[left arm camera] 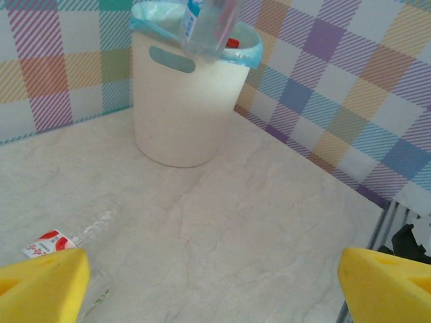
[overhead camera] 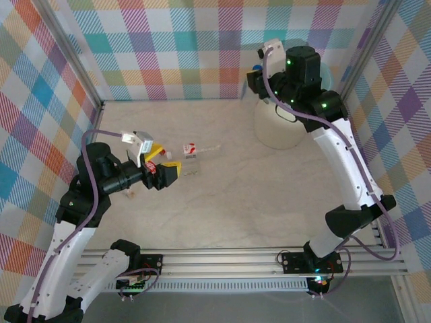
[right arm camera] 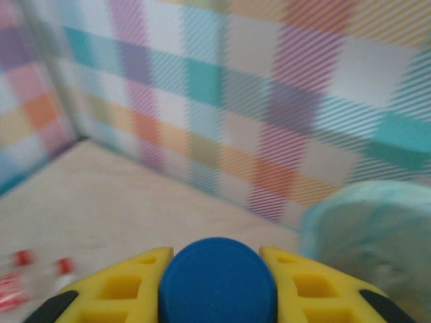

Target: Put the plastic bottles in the bin

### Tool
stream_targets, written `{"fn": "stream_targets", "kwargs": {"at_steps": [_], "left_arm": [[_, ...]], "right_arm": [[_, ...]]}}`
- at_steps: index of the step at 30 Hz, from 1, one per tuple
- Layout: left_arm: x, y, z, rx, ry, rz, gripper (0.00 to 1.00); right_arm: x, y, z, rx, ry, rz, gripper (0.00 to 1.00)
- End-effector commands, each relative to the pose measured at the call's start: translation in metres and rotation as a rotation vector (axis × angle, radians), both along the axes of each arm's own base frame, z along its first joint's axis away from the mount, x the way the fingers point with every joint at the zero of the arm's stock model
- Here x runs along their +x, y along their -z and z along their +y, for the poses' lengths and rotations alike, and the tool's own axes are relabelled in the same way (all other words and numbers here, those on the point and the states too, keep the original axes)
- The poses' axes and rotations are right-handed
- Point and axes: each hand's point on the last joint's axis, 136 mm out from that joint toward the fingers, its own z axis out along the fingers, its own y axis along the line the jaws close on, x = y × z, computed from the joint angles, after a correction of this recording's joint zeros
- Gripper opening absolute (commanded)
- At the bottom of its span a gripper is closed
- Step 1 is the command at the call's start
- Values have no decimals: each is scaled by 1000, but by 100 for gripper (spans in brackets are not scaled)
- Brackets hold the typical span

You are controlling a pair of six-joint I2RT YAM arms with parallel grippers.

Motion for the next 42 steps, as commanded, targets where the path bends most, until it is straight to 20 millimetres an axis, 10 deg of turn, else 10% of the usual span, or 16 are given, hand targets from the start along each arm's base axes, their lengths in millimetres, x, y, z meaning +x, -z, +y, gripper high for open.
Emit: {"fn": "stream_targets", "kwargs": {"at_steps": [1,10,17,31,36,42], "left_arm": [[7,1,-1,-9,-16,-1,95],[10,14,1,1,-35,19,95],[23,35,12,94,-111,15,96],[47,53,19,162,-186,25,97],[46,54,23,168,-199,14,97],[45,55,24,174,-206,11,98]], "right_arm": [[44,-32,-46,-177,298,-202,8],[128,-9,-61,-408,517,-225,6],[155,24,-62,-373,576,-195,8],[177,46,-66,-499,668,-221,26],[178,43,-66,-509,684,-230,54],[175,43,-67,-501,685,-217,63]]}}
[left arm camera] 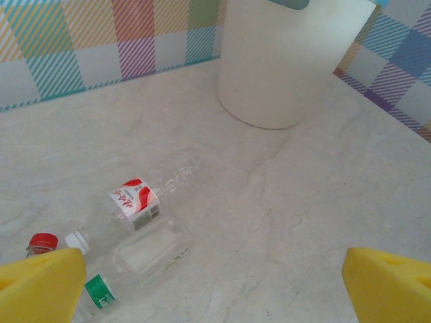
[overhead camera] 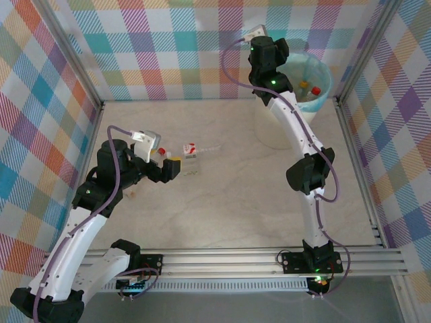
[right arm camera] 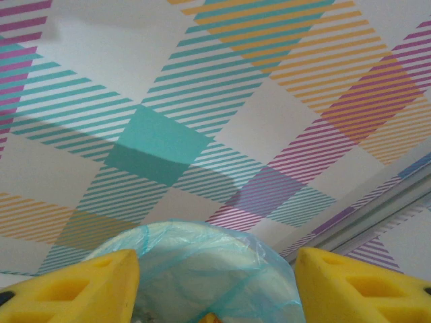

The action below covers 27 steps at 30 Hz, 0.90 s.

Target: Put the plastic bottles in the bin

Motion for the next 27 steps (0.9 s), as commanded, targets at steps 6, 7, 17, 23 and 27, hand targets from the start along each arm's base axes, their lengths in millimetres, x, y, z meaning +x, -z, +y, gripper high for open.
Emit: {"fn": "stream_targets", "kwargs": {"at_steps": [6,7,17,23,27], "left_arm": [[-2,-4,1,6,1,-38,98],[-2,-4,1,6,-2,-36,98],[8,0,2,10,-40,21,98],[17,8,12,22,-134,138,98],[19,21,23,50,-221,241,97]], "right_arm": [[-5,-11,0,27,19,-32,64],[-6,-12,-1,33,20,-32,64],[-31,-28,35,89,-100,-22,67],[-65,-46,64,163,-225,3,67],[-96,-50,84,264,-359,73,67]]}}
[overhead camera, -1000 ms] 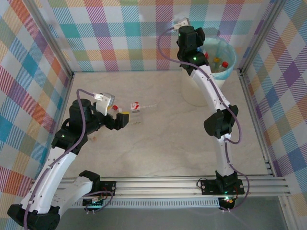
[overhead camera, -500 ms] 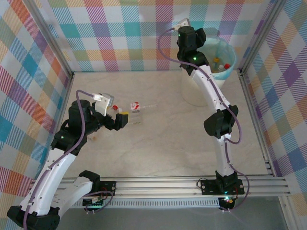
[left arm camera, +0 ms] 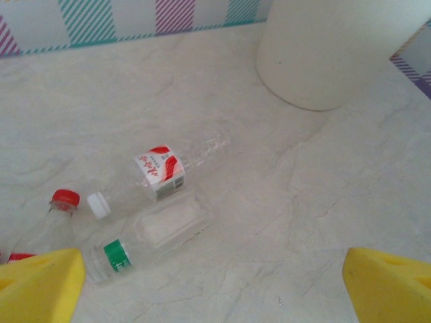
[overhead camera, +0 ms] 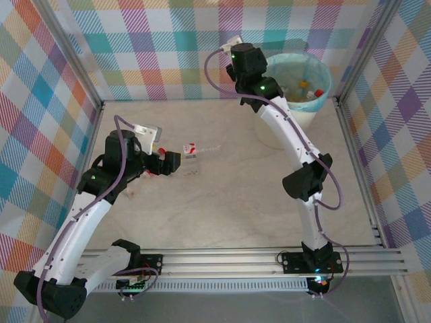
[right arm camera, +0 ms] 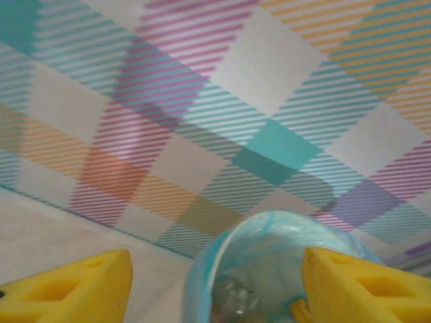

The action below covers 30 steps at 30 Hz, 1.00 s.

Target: Put the plastic bottles in the bin

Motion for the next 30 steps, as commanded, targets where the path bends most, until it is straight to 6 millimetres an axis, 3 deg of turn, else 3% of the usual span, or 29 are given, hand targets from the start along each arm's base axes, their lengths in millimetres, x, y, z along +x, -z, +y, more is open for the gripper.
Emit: {"fn": "stream_targets", "kwargs": {"at_steps": [1,8,11,15,19,22,25,30], "left_arm": [[-2,7,15,16,-116,106,97],[-4,52,40,68,-332,334,97],[-5,73,60,158,-406,415,96],[1,115,88,178,-491,549,96],[9,144,99,157,-517,633,94],[15,152,92,160,-468,652,94],[18,163,101,237,-467,675,93],[19,187,114,326,-467,745,92]], "right_arm": [[-50,-51,2,183,-118,-10,67],[-118,-34,54,280,-375,125,67],[-149,-21,77,322,-501,194,67],[-178,-1,98,380,-600,251,66],[-197,22,105,467,-627,336,66],[-207,42,105,495,-624,400,65],[-217,61,103,518,-619,460,65],[-231,77,95,536,-620,498,65]]}}
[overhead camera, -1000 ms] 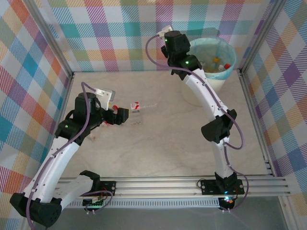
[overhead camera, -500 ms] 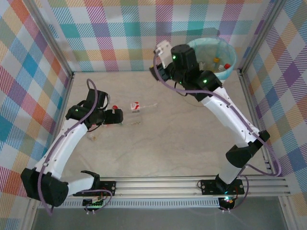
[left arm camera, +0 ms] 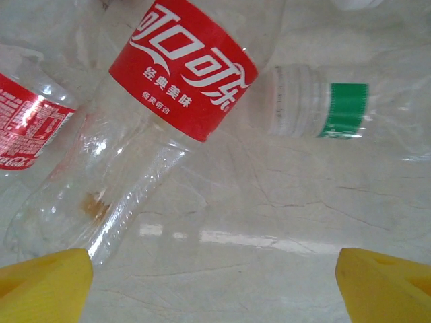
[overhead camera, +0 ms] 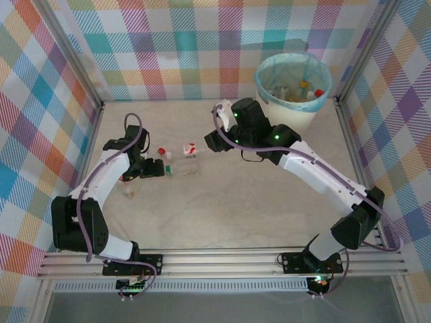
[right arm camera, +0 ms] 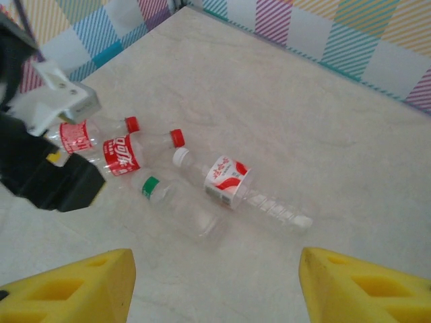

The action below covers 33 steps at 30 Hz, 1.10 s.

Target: Put the plastic bottles in the bin

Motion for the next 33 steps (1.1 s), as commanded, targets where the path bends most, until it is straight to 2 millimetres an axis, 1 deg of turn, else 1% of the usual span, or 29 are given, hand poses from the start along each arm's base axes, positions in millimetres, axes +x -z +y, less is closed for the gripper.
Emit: {"fn": "stream_targets", "kwargs": {"at_steps": [1,4,7,9,12,16,21,25,27,30,33], "left_arm": [[1,13,13,60,23,55,92],[3,24,23,98,8,85,91],[5,31,33,108,-14,103,91],[6,35,36,106,-20,114,91],[6,42,37,107,-16,137,91],[0,55,38,115,-10,180,91],[-3,62,39,118,-2,207,88],[-4,62,39,119,-1,208,87],[-5,61,37,109,1,206,84],[-5,55,34,91,2,189,80],[-6,47,29,65,3,160,78]], "right_arm": [[-15,-21,0,98,-19,-12,65],[-20,-21,-5,96,-26,-21,66],[-22,-24,-9,95,-23,-41,66],[-23,-23,-11,98,-24,-50,66],[-24,-21,-13,93,-21,-53,67],[-26,-15,-14,81,-23,-39,67],[-27,-13,-14,77,-29,-30,67],[-27,-15,-13,82,-31,-33,67],[-27,-15,-13,86,-28,-29,67],[-29,-15,-11,96,-34,-17,67],[-29,-15,-12,99,-31,-13,66]]}}
